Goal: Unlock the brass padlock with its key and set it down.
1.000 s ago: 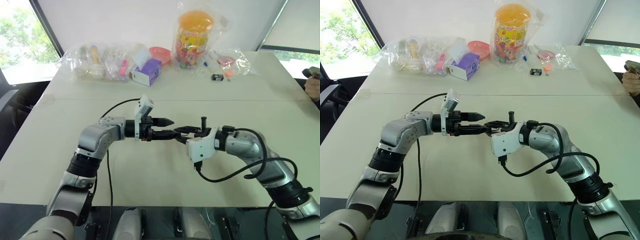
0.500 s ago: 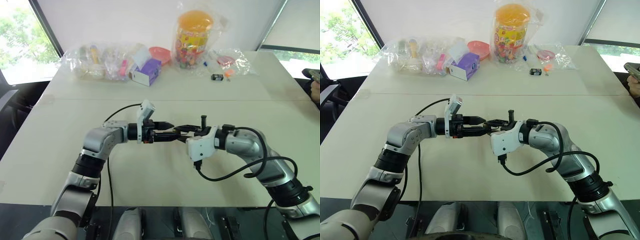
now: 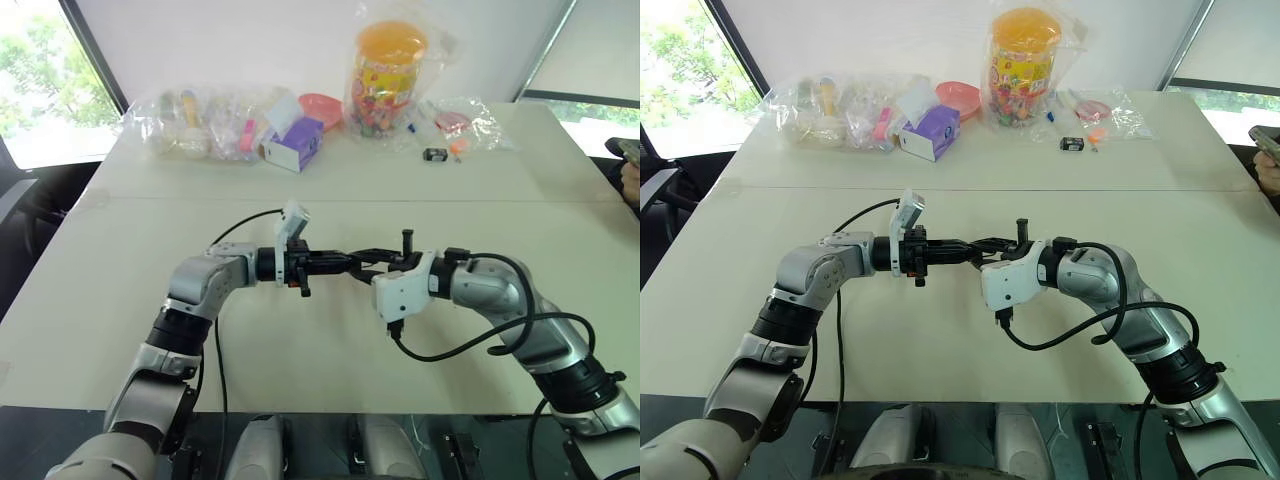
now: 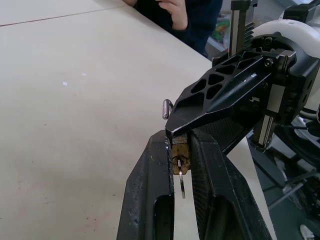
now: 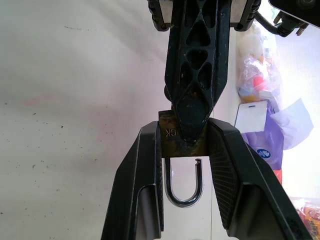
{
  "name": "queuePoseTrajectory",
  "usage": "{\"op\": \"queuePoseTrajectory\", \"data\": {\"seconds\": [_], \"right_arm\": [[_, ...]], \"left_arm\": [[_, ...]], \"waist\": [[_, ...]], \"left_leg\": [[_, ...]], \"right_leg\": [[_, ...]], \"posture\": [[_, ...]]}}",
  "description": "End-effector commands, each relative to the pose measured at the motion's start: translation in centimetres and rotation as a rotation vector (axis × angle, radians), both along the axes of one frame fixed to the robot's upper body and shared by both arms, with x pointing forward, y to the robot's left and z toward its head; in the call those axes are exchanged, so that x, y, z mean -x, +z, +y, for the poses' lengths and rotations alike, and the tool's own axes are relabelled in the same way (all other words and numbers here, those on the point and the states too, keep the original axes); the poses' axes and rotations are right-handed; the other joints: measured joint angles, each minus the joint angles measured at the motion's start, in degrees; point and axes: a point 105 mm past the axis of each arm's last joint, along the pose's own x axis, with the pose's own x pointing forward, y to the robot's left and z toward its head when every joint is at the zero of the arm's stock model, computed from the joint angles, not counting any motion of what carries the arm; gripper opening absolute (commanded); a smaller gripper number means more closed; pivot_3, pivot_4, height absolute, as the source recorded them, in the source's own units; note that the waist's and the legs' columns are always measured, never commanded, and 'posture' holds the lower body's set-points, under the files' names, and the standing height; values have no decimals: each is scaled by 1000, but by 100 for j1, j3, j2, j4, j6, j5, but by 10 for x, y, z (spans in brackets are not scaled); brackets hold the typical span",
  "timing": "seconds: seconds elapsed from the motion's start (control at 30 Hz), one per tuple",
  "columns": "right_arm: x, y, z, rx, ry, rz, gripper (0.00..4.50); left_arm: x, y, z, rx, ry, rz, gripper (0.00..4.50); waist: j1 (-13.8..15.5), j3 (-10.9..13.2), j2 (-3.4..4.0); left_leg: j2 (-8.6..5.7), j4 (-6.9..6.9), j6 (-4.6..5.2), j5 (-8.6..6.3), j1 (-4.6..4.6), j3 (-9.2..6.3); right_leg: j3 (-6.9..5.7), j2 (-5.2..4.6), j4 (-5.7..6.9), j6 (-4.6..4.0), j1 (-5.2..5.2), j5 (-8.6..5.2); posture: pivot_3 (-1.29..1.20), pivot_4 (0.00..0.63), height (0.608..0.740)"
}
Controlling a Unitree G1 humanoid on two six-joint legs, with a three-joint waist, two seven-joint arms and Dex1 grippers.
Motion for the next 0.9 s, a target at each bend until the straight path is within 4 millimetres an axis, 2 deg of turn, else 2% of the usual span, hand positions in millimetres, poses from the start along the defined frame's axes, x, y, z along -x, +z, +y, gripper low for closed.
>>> {"op": "queuePoseTrajectory", "data": {"seconds": [0.03, 0.23, 0.3, 0.4, 0.47, 0.5, 0.67, 0.73, 0.8, 0.87, 0.9], "right_arm": [[2, 21, 6, -25, 27, -76, 681], [2, 23, 7, -52, 15, -52, 681], [1, 24, 6, -70, 2, -33, 1730], [1, 25, 2, -92, -32, 20, 3052], [2, 28, -5, -122, -67, 46, 4164], [1, 32, -8, -146, -86, 57, 4448], [4, 48, -20, -318, -168, 193, 4448], [7, 51, -22, -368, -187, 242, 3922], [8, 49, -24, -394, -211, 281, 3186], [9, 47, -24, -411, -224, 305, 2091], [9, 45, -23, -429, -231, 320, 1678]], "left_arm": [[-1, 6, 0, -9, 1, -30, 21], [-3, 7, 2, -18, 6, -42, 21], [-4, 9, 3, -17, 7, -47, 0], [-6, 11, 6, -23, 10, -57, 0], [-8, 12, 8, -30, 14, -69, 0], [-9, 12, 10, -35, 13, -75, 0], [-9, 15, 13, -61, -8, -119, 0], [-8, 17, 13, -67, -32, -143, 0], [-4, 19, 12, -65, -72, -166, 0], [-2, 21, 12, -62, -89, -172, 0], [-1, 21, 11, -61, -98, -177, 0]], "waist": [[-1, 0, 0], [-1, 0, 0], [0, 0, 0], [-1, 0, 0], [5, 0, 0], [8, 0, 0], [8, 0, 0], [6, 0, 0], [5, 0, 0], [4, 0, 0], [4, 0, 0]], "left_leg": [[0, 0, 0, 0, 0, 0], [0, 0, 0, 0, 0, 0], [0, 0, 0, 0, 0, 0], [0, 0, 0, 0, 0, 0], [0, 0, 0, 0, 0, -1], [0, 0, 0, 0, 0, 0], [-1, 0, 0, 0, -1, -1], [0, -1, 0, 0, -1, -2], [0, -1, 0, 0, -1, -2], [0, -1, 0, 0, -1, -2], [0, -2, 1, 0, -1, -2]], "right_leg": [[0, 0, 0, 0, 0, 0], [0, 0, 0, 0, 0, 0], [0, 0, 0, 0, 0, 0], [-1, 0, 0, 0, 0, 0], [-1, 0, 0, 0, 0, 0], [-1, 0, 0, 0, 0, 0], [-1, -1, 0, 0, 0, 0], [-1, -2, 0, 0, 0, 0], [-1, -4, 0, 0, 0, 0], [-1, -3, 0, 0, 0, 0], [-1, -3, 0, 0, 0, 0]], "posture": [[0, 150, 735], [0, 150, 735], [0, 150, 735], [0, 150, 735], [0, 150, 735], [0, 150, 735], [0, 150, 735], [0, 150, 735], [0, 150, 735], [0, 150, 735], [0, 150, 735]]}}
